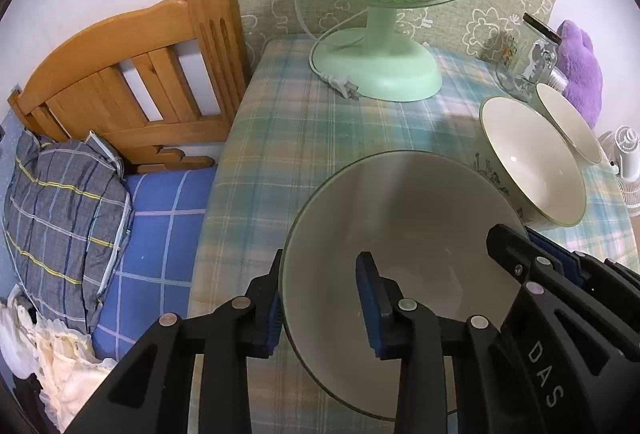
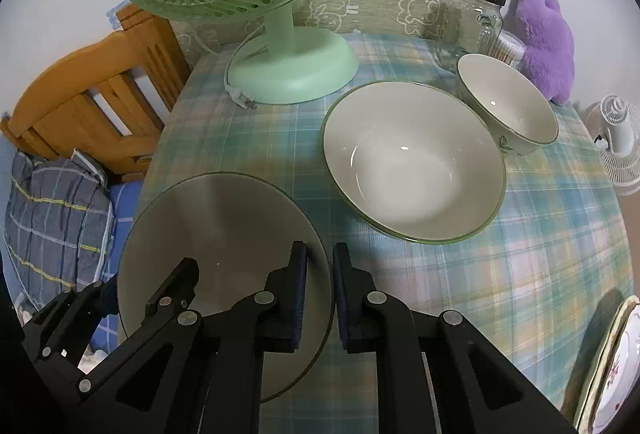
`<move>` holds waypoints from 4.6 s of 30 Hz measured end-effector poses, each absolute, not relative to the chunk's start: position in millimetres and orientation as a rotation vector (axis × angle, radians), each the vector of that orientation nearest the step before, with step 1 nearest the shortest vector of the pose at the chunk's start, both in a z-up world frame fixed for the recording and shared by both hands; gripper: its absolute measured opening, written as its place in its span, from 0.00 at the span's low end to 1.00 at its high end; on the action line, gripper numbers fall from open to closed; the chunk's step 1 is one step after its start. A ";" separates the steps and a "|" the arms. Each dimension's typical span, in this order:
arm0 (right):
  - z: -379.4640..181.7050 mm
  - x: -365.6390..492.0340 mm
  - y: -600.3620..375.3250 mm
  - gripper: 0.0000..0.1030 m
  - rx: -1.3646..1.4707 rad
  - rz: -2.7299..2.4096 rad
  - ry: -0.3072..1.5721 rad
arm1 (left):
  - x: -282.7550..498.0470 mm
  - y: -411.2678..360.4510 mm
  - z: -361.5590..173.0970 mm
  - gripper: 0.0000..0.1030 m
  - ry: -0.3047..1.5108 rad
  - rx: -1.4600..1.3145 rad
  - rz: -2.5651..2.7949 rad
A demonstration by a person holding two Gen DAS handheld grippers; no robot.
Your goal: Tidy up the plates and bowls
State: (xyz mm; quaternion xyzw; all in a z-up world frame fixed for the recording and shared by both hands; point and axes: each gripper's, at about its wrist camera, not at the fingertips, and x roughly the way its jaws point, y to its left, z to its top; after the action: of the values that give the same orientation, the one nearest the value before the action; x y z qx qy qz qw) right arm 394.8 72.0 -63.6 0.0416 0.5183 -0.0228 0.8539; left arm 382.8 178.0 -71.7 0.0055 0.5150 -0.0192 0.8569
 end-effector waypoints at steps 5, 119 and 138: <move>-59.6 389.8 70.8 0.16 0.083 -0.044 1.093 | 375.4 175.5 -67.4 0.31 1.084 0.008 -0.037; 38.2 318.8 -114.1 0.72 0.020 0.077 0.944 | 312.5 0.4 30.4 0.89 0.945 -0.012 0.060; -9.5 433.6 -82.6 0.55 0.046 0.227 0.989 | 407.6 23.9 -16.0 0.74 0.982 -0.028 0.145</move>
State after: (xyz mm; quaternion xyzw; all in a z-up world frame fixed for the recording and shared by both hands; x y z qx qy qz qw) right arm 433.6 -82.6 -9.5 0.0218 0.4736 0.1088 0.8737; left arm 407.6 23.9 -16.0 -0.0135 0.4710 0.0696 0.8793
